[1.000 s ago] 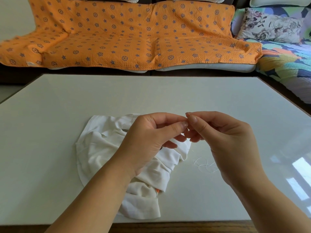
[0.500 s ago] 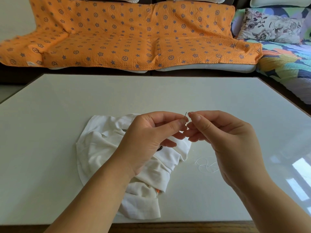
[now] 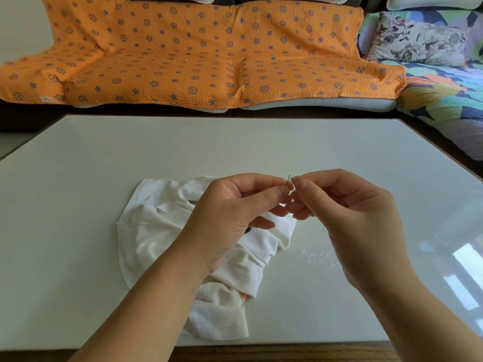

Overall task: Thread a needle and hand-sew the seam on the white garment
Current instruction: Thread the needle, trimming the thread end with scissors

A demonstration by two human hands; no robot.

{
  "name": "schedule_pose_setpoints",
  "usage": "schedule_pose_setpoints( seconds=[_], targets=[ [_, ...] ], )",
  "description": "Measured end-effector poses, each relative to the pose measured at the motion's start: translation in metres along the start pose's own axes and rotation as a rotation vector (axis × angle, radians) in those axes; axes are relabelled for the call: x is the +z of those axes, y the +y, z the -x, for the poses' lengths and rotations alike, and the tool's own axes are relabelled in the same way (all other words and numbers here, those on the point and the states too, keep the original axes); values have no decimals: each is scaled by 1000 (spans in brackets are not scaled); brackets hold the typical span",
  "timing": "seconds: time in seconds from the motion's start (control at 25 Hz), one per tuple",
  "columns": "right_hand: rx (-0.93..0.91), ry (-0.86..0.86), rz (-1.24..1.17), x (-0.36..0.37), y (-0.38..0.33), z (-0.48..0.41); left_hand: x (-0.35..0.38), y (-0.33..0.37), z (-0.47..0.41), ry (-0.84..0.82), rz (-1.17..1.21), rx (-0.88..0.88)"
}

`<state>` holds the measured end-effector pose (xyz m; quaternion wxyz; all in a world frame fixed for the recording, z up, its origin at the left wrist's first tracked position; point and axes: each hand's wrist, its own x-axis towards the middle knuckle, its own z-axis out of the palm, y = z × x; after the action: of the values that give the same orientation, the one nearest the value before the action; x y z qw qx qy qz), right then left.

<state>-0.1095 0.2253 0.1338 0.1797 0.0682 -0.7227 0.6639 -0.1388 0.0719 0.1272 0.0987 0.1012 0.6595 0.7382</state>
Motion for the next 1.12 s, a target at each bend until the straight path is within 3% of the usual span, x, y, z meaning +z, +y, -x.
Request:
schedule_pose_setpoints(
  seconds=[1.12],
  targets=[
    [-12, 25, 81, 1, 0, 2, 0, -1, 0, 3, -23, 25]
  ],
)
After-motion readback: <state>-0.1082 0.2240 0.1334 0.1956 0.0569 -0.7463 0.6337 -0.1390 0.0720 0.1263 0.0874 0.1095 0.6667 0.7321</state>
